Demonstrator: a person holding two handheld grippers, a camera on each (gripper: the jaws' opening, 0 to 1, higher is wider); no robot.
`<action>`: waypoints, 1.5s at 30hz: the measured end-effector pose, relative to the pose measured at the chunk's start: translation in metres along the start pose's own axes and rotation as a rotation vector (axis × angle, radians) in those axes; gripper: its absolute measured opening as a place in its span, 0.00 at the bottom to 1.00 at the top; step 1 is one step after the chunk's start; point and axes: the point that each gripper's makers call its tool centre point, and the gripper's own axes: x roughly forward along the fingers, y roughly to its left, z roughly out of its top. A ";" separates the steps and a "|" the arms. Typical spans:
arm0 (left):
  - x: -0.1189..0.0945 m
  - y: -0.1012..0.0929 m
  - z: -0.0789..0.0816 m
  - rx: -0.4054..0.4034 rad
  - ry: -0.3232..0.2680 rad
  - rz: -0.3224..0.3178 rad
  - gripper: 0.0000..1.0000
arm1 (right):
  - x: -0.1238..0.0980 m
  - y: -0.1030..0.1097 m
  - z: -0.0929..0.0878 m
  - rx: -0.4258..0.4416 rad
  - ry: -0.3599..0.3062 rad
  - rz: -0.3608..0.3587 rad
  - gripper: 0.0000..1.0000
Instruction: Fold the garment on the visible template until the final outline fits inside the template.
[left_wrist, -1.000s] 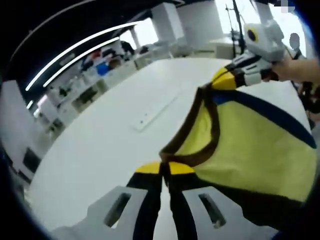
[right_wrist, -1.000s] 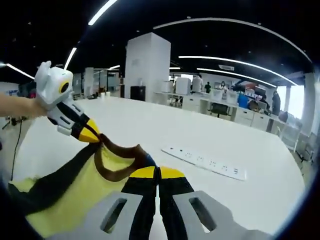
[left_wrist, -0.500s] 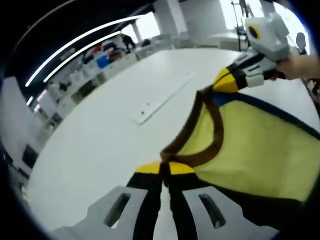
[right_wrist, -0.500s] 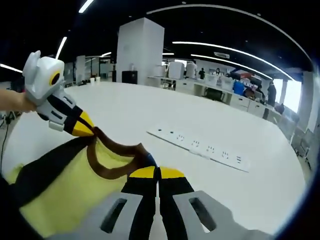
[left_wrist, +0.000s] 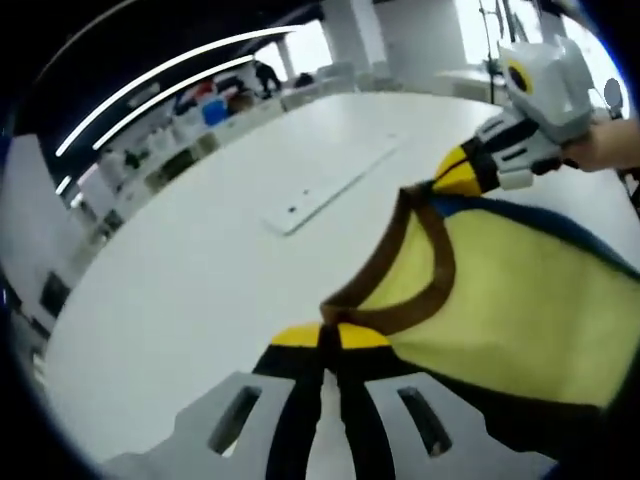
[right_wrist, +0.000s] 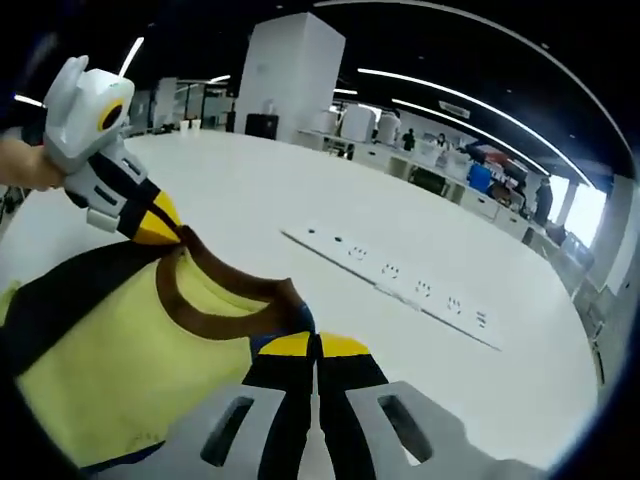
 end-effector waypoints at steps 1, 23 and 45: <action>0.001 0.000 0.000 0.000 -0.003 -0.001 0.00 | 0.000 0.001 -0.001 -0.002 0.002 -0.001 0.01; 0.004 0.004 -0.001 -0.006 -0.016 0.063 0.09 | -0.001 0.005 0.004 0.004 -0.009 0.000 0.10; -0.045 -0.016 0.046 -0.033 -0.122 -0.014 0.31 | -0.036 0.015 0.039 0.013 -0.028 0.058 0.44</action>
